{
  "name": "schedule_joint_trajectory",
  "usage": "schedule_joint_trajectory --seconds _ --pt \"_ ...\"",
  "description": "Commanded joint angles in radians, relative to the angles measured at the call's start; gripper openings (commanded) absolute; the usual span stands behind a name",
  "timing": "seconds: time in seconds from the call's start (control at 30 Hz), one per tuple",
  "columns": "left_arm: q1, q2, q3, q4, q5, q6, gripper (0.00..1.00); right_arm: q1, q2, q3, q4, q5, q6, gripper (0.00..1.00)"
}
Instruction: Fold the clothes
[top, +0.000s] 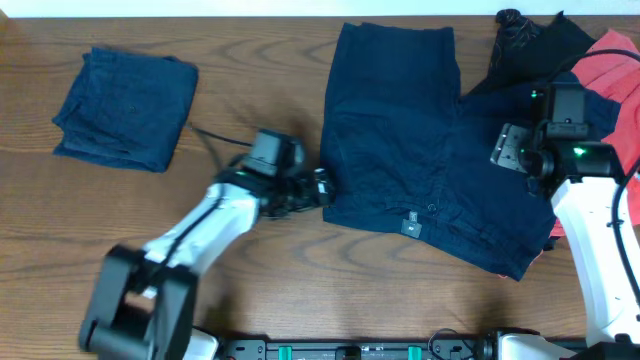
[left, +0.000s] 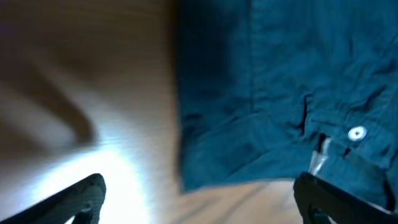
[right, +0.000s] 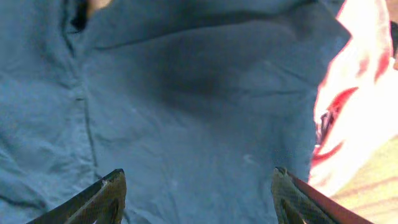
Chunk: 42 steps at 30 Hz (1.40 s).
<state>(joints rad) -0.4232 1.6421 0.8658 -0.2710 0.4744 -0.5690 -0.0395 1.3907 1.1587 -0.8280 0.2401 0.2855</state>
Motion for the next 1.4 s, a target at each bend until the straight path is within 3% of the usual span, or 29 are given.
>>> schedule_joint_trajectory --seconds 0.0,0.03,0.07,0.1,0.17,0.27,0.33,0.5,0.6,0.63,0.67,0.7,0.77,0.83,0.97,1.17,1.37 --pt "-0.067 0.075 0.014 0.072 0.016 -0.104 0.93 -0.019 0.0 0.005 -0.007 0.006 0.018 0.73" --pt "-0.084 0.095 0.014 0.101 0.015 -0.116 0.88 -0.019 0.0 0.005 -0.007 0.006 0.018 0.73" --pt "-0.098 0.113 0.014 0.123 0.015 -0.125 0.73 -0.019 0.0 0.005 -0.007 0.006 0.017 0.73" --pt "-0.11 0.127 0.014 0.137 0.016 -0.126 0.54 -0.019 0.0 0.005 -0.007 0.006 0.017 0.73" --pt "-0.124 0.141 0.014 0.141 0.015 -0.124 0.06 -0.019 0.0 0.005 -0.012 0.006 0.018 0.73" --pt "-0.095 0.121 0.016 0.084 0.014 -0.099 0.06 -0.02 0.0 0.005 -0.018 0.007 0.017 0.73" --pt "-0.032 0.072 0.028 -0.006 -0.012 -0.012 0.06 -0.021 0.0 0.005 -0.019 0.007 0.014 0.73" --pt "0.234 -0.098 0.172 -0.266 -0.265 0.213 0.06 -0.02 0.0 0.005 -0.018 -0.005 0.013 0.7" --pt "0.394 -0.159 0.293 -0.298 -0.28 0.247 0.06 -0.02 0.001 0.005 -0.018 -0.04 -0.004 0.67" --pt "0.44 -0.173 0.325 -0.301 -0.261 0.246 0.17 -0.02 0.002 0.005 -0.016 -0.065 -0.024 0.66" --pt "0.47 -0.182 0.344 -0.302 -0.233 0.246 0.45 -0.02 0.002 0.005 -0.016 -0.083 -0.038 0.65" --pt "0.493 -0.188 0.355 -0.304 -0.195 0.246 0.57 -0.02 0.003 0.005 -0.016 -0.102 -0.051 0.6" --pt "0.52 -0.197 0.356 -0.324 -0.095 0.246 0.72 -0.02 0.007 0.005 -0.015 -0.158 -0.097 0.52" --pt "0.512 -0.193 0.351 -0.375 -0.027 0.232 0.78 -0.02 0.016 0.005 -0.018 -0.216 -0.151 0.43" --pt "0.435 -0.171 0.323 -0.476 0.028 0.207 0.77 -0.02 0.056 0.005 -0.026 -0.238 -0.175 0.32" --pt "0.242 -0.096 0.297 -0.549 0.031 0.179 0.75 -0.019 0.146 0.005 -0.068 -0.252 -0.169 0.33" --pt "0.046 0.026 0.241 -0.543 0.031 -0.032 0.77 -0.019 0.174 0.005 -0.078 -0.252 -0.16 0.38"
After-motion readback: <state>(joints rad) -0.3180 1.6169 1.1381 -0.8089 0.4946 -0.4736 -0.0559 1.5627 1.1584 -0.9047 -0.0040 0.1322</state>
